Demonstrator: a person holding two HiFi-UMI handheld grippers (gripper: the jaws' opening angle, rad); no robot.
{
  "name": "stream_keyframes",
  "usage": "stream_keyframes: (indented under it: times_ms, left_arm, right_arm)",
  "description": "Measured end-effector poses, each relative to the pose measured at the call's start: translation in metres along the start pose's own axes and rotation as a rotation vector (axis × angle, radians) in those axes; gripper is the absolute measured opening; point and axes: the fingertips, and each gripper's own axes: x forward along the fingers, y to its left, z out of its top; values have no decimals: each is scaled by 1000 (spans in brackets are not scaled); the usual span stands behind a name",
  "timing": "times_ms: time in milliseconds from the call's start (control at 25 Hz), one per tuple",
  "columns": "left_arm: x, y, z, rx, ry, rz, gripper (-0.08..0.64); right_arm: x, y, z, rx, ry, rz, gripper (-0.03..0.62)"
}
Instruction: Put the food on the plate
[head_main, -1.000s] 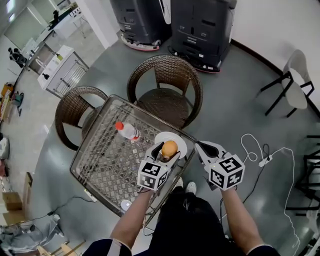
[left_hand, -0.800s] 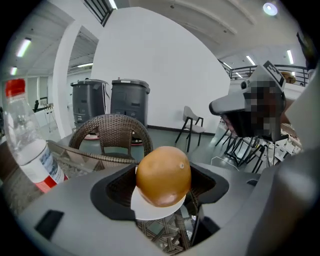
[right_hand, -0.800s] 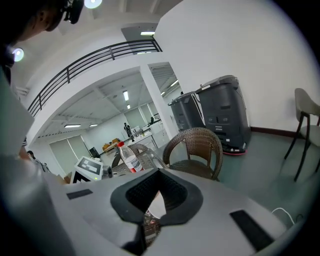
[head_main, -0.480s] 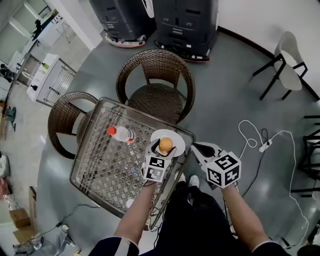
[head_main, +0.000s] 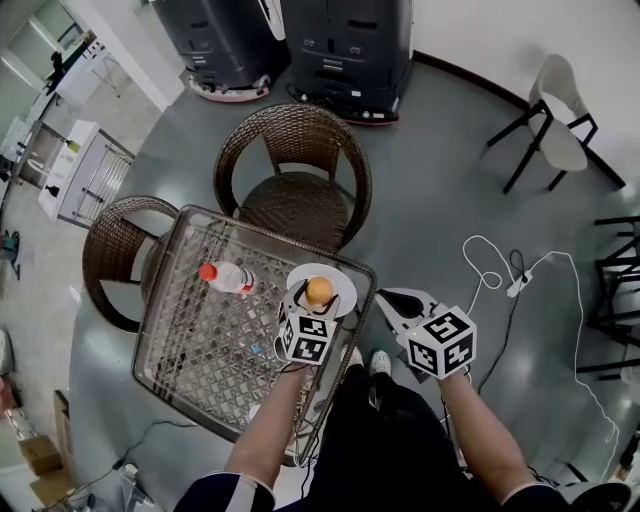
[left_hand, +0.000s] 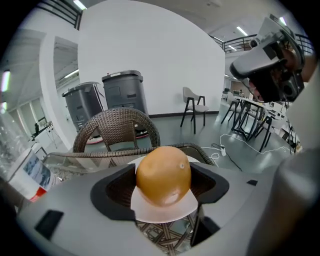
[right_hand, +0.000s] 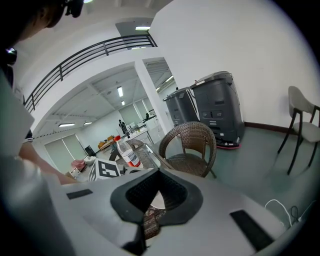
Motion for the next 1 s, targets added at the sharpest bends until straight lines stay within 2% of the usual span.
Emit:
stream_keyframes:
  times_ms: [320, 440, 560, 1000]
  left_arm:
    - [3, -9, -2, -116, 16, -60, 325]
    - [1, -11, -2, -139, 8, -60, 326]
    - [0, -15, -4, -154, 12, -69, 373]
    - [-10, -29, -10, -227, 14, -117, 376]
  right_arm:
    - [-7, -5, -1, 12, -6, -6, 3]
    - [-9, -6, -1, 13, -5, -4, 3]
    - [-10, -5, -2, 15, -4, 0, 3]
    - [-12, -3, 2, 4, -5, 21, 3]
